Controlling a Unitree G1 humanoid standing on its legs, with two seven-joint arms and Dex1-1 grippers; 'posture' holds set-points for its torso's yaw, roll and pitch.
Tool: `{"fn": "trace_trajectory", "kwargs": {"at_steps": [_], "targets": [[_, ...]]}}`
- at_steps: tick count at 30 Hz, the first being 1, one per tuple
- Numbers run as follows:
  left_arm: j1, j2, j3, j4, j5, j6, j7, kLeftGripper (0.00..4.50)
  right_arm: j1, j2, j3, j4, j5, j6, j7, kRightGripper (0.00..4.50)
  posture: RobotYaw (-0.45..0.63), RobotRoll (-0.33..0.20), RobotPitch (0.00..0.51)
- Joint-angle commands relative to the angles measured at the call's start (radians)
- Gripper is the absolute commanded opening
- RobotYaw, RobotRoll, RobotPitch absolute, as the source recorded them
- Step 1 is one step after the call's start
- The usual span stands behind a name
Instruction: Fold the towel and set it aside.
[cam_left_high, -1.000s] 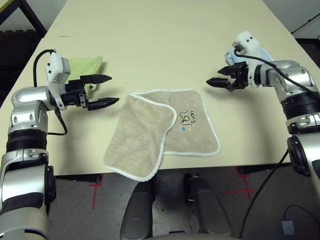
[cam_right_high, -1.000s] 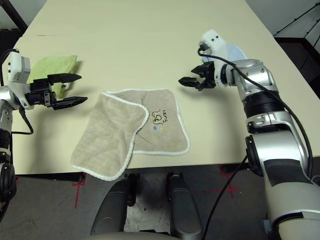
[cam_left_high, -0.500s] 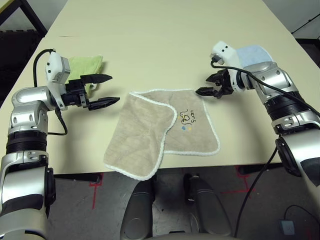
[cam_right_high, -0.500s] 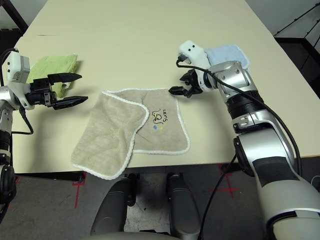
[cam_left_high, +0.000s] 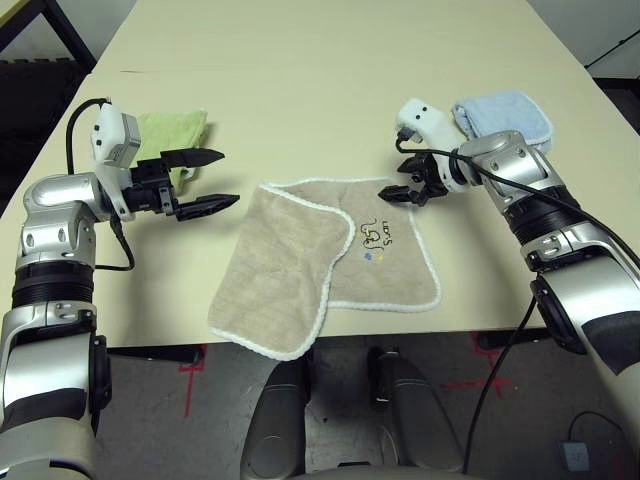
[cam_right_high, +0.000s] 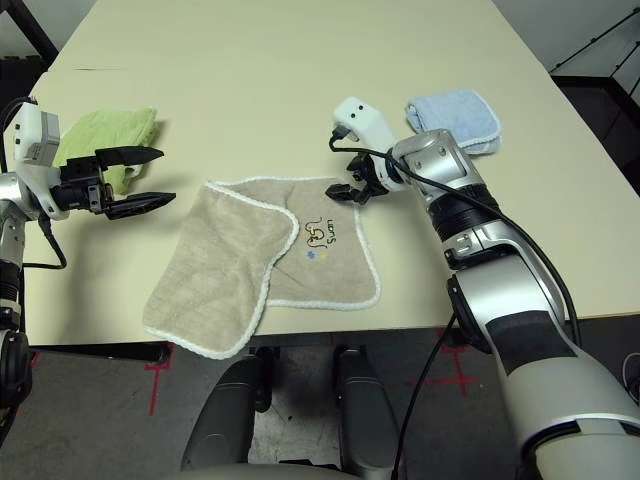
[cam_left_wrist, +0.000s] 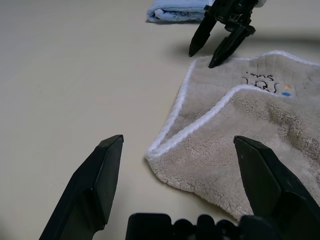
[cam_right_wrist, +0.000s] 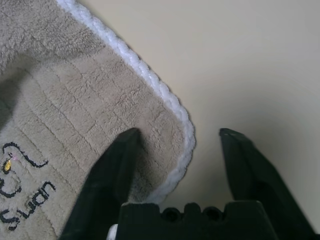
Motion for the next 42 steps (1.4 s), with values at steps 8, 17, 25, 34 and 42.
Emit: {"fn": "trace_trajectory", "kwargs": {"at_steps": [8,17,25,34,42], "targets": [[0.018,0.020,-0.009,0.011,0.006,-0.002,-0.007,4.50,-0.029,0.018,-0.013,0.066,-0.014,-0.030,-0.008,0.06,0.05,0.000,0.250],[0.016,0.000,-0.006,0.029,0.008,0.029,0.041,4.50,-0.105,0.038,-0.257,0.154,0.131,-0.335,-0.138,0.06,0.03,0.000,0.246],[-0.026,-0.070,0.000,0.009,-0.012,0.155,0.171,4.50,-0.134,0.058,-0.385,0.242,0.191,-0.768,-0.198,0.06,0.02,0.000,0.237],[-0.093,-0.165,-0.002,-0.008,-0.014,0.248,0.304,4.50,-0.380,0.073,-0.412,0.362,0.197,-1.023,-0.211,0.06,0.01,0.000,0.225],[-0.104,-0.173,-0.004,0.003,-0.009,0.254,0.320,4.50,-0.611,0.040,-0.484,0.435,0.225,-1.079,-0.302,0.06,0.01,0.000,0.229]]}}
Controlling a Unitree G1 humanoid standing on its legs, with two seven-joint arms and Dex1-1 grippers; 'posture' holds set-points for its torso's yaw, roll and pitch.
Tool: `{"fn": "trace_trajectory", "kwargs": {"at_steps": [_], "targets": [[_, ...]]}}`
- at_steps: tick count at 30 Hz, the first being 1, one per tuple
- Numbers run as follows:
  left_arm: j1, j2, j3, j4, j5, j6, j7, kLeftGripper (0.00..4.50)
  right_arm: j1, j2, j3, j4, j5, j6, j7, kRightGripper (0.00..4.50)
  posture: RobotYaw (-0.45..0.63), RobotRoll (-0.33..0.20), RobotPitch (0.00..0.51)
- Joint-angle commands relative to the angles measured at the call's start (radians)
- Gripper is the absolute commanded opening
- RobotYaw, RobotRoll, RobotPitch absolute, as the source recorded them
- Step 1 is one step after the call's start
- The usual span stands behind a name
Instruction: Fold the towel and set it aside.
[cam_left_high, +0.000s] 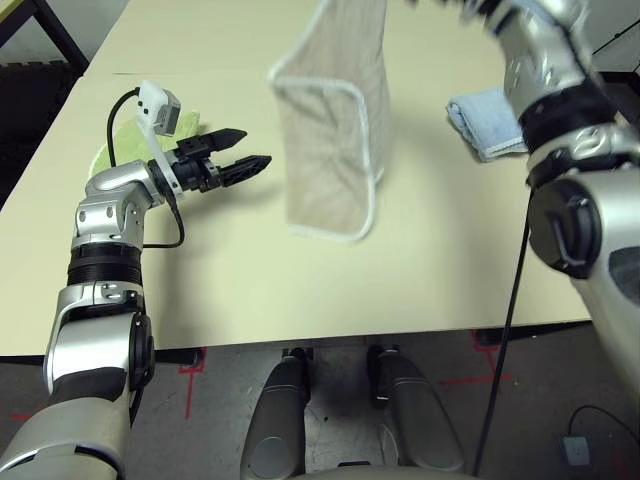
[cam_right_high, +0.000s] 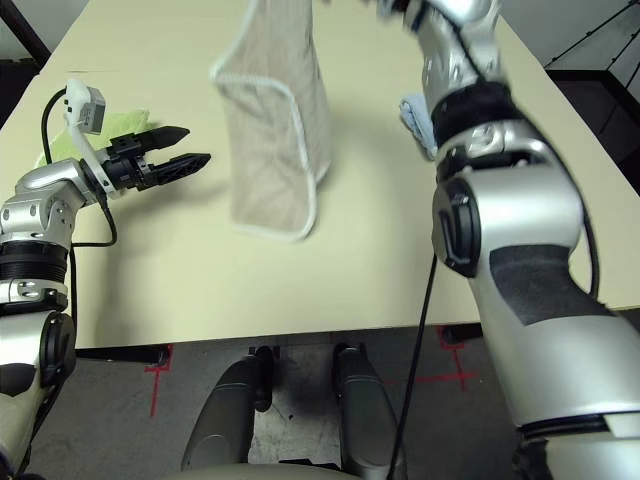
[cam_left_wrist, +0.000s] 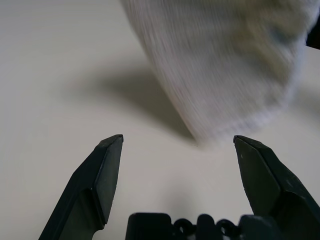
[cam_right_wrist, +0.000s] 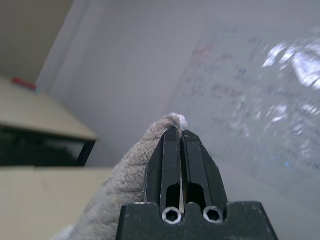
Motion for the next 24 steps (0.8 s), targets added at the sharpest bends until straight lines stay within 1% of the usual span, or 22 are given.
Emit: {"fn": "trace_trajectory", "kwargs": {"at_steps": [1,4,7,9,12,16,21,24], "targets": [[-0.002,-0.005,-0.004,-0.001,-0.006,0.009,0.005,4.50,-0.023,-0.020,-0.025,0.017,0.017,-0.013,0.015,0.06,0.01,0.000,0.229],[-0.002,-0.018,-0.002,-0.010,-0.011,0.014,0.018,4.50,0.027,-0.002,-0.013,0.009,0.013,-0.012,0.065,0.06,0.02,0.000,0.228],[-0.012,-0.035,-0.001,0.001,-0.005,0.002,0.043,4.50,0.016,0.001,-0.027,0.008,0.024,-0.006,0.063,0.06,0.02,0.000,0.225],[-0.037,-0.047,-0.003,0.037,0.023,-0.039,0.097,4.50,0.005,0.000,-0.032,0.007,0.028,-0.005,0.069,0.06,0.02,0.000,0.223],[-0.099,-0.057,0.006,0.123,0.053,-0.110,0.176,4.50,-0.001,-0.005,-0.034,0.005,0.033,-0.003,0.071,0.06,0.01,0.000,0.220],[-0.191,-0.084,0.013,0.190,0.046,-0.155,0.206,4.50,0.018,-0.009,-0.034,-0.003,0.036,0.007,0.085,0.06,0.01,0.000,0.218],[-0.274,-0.132,-0.009,0.279,0.077,-0.232,0.212,4.50,0.027,-0.012,-0.033,-0.008,0.038,0.010,0.089,0.06,0.01,0.000,0.213],[-0.315,-0.185,-0.008,0.306,0.059,-0.232,0.180,4.50,0.020,-0.020,-0.033,-0.005,0.034,0.008,0.079,0.06,0.00,0.000,0.211]]}}
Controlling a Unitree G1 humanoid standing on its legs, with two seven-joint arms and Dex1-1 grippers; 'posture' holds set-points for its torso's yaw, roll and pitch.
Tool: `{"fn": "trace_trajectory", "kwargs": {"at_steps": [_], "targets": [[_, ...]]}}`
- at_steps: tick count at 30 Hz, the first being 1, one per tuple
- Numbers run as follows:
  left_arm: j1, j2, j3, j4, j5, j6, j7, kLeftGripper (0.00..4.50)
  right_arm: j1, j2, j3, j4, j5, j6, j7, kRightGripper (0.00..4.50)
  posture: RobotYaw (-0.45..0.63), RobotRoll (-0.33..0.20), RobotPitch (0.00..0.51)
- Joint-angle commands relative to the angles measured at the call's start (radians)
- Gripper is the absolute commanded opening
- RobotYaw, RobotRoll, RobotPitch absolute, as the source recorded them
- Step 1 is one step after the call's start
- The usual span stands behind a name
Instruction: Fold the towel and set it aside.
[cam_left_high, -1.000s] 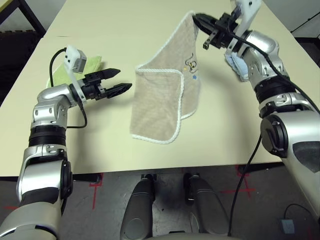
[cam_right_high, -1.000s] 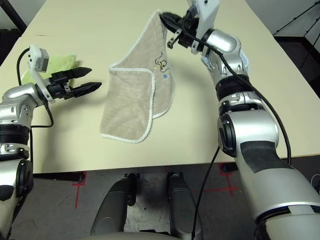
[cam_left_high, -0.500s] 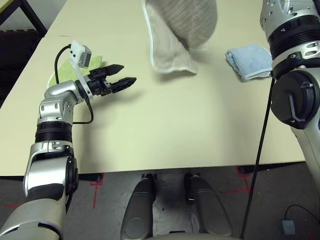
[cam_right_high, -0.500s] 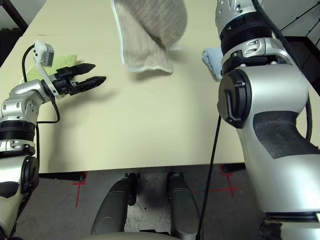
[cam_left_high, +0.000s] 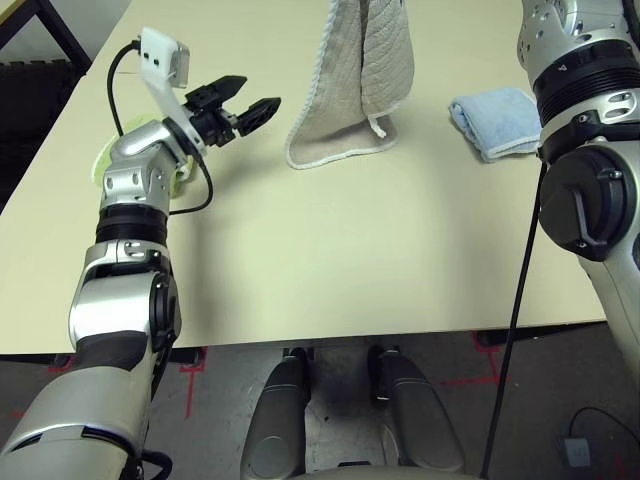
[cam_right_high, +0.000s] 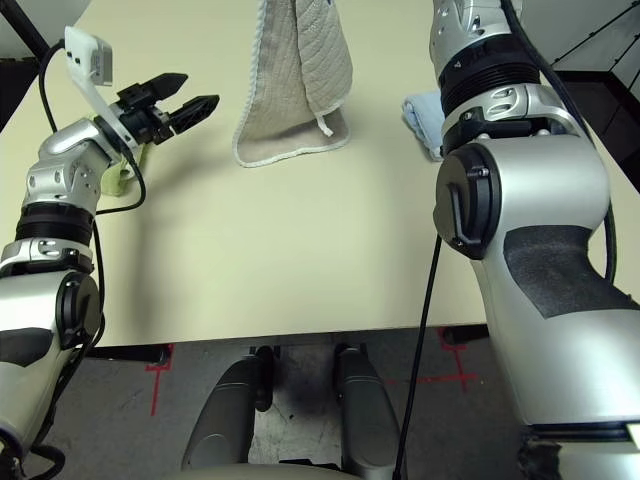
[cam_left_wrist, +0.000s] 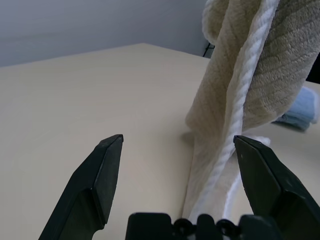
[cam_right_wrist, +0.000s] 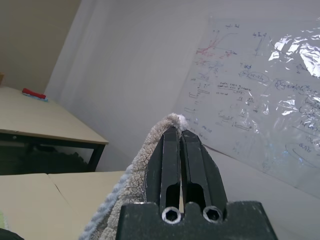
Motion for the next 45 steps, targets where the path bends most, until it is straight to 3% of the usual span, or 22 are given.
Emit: {"fn": "trace_trajectory", "kwargs": {"at_steps": [1,7,15,25,34,38,45], "targets": [[-0.031,-0.050,-0.024,0.037,0.003,0.000,-0.049,4.50,-0.013,-0.020,-0.005,-0.019,0.000,-0.003,-0.006,0.06,0.00,0.000,0.210],[-0.026,-0.074,-0.088,0.131,0.088,-0.034,-0.035,4.50,-0.028,-0.035,-0.013,-0.014,0.005,0.002,-0.022,0.06,-0.01,0.000,0.209],[0.028,-0.021,-0.140,0.226,0.189,-0.047,0.009,4.50,-0.044,-0.073,-0.008,0.001,-0.010,0.006,-0.059,0.06,-0.02,0.000,0.214],[0.047,-0.022,-0.118,0.228,0.182,0.016,0.021,4.50,-0.042,-0.074,-0.006,0.005,-0.013,0.007,-0.066,0.06,-0.01,0.000,0.215],[0.021,-0.050,-0.053,0.226,0.129,0.182,0.020,4.50,-0.039,-0.072,-0.004,0.000,-0.015,0.008,-0.064,0.06,-0.01,0.000,0.214],[0.019,-0.052,-0.061,0.230,0.145,0.222,0.034,3.61,-0.038,-0.072,-0.005,-0.001,-0.015,0.007,-0.064,0.00,-0.02,0.000,0.214],[0.006,-0.067,-0.047,0.240,0.140,0.235,0.063,0.93,-0.033,-0.076,-0.004,0.000,-0.017,0.009,-0.063,0.00,-0.03,0.000,0.216]]}}
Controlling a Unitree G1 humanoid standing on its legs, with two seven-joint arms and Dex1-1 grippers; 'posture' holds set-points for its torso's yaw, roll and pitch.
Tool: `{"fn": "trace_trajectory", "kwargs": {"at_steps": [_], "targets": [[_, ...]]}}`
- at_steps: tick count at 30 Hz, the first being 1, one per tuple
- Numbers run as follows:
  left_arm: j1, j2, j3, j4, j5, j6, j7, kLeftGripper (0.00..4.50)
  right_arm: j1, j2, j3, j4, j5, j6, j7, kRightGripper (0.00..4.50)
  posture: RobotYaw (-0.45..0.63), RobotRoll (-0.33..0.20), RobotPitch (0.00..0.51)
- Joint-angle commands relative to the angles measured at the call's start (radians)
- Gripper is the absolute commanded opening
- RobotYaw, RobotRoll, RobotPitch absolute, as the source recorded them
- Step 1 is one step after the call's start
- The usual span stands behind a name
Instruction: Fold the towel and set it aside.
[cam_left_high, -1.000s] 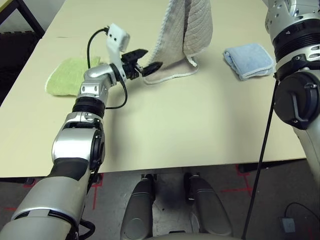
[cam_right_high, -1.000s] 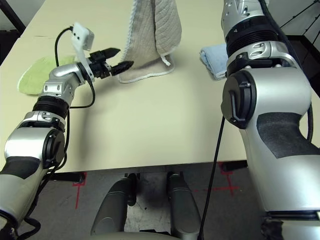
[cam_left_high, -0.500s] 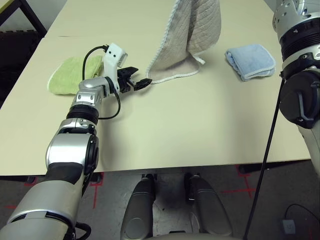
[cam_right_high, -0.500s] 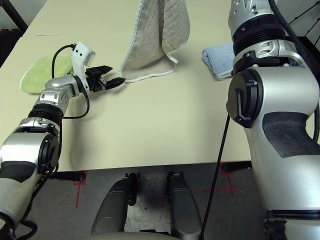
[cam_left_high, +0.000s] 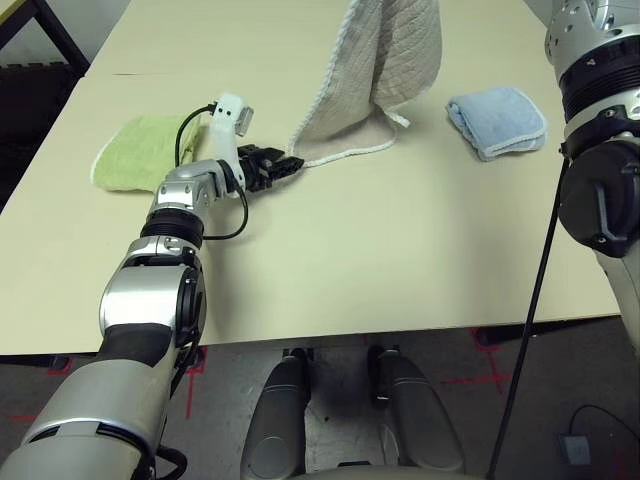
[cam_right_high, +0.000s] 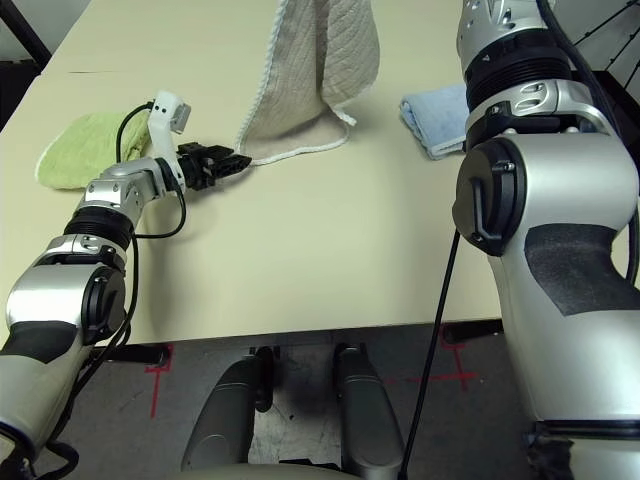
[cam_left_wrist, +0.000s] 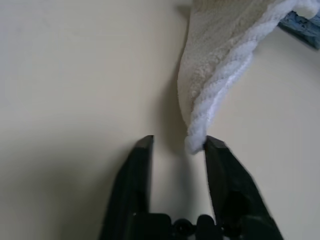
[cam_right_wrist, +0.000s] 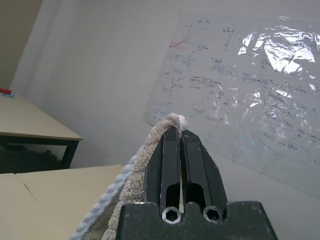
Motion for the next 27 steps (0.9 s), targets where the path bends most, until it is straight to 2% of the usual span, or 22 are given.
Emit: {"fn": "trace_trajectory", "kwargs": {"at_steps": [1,2,3,14,19,22,27], "targets": [[-0.015,-0.012,0.011,0.024,-0.005,0.003,0.026,0.48,-0.030,-0.017,-0.001,-0.006,-0.005,-0.005,0.004,0.00,-0.03,0.000,0.216],[-0.020,-0.015,0.017,0.027,-0.010,0.003,0.033,0.11,-0.028,-0.017,-0.001,-0.006,-0.006,-0.005,0.004,0.00,-0.03,0.000,0.216],[-0.025,-0.019,0.024,0.028,-0.015,0.002,0.038,0.05,-0.026,-0.018,-0.001,-0.006,-0.006,-0.004,0.004,0.00,-0.03,0.000,0.216],[-0.061,-0.038,0.078,0.020,-0.063,0.053,0.025,0.05,-0.007,-0.026,0.000,-0.003,-0.014,-0.003,-0.003,0.00,-0.03,0.000,0.215],[-0.059,0.031,0.071,0.009,-0.045,0.057,0.031,0.05,0.009,-0.038,-0.003,0.000,-0.017,0.002,-0.007,0.00,-0.02,0.000,0.213],[-0.058,0.104,0.060,-0.019,-0.037,0.070,0.005,0.05,0.037,-0.056,-0.002,0.002,-0.022,0.010,-0.013,0.00,-0.01,0.000,0.213],[-0.037,0.270,0.007,-0.183,-0.009,0.121,-0.096,0.05,0.154,-0.140,-0.015,0.001,-0.009,0.094,0.004,0.00,0.02,0.000,0.225]]}}
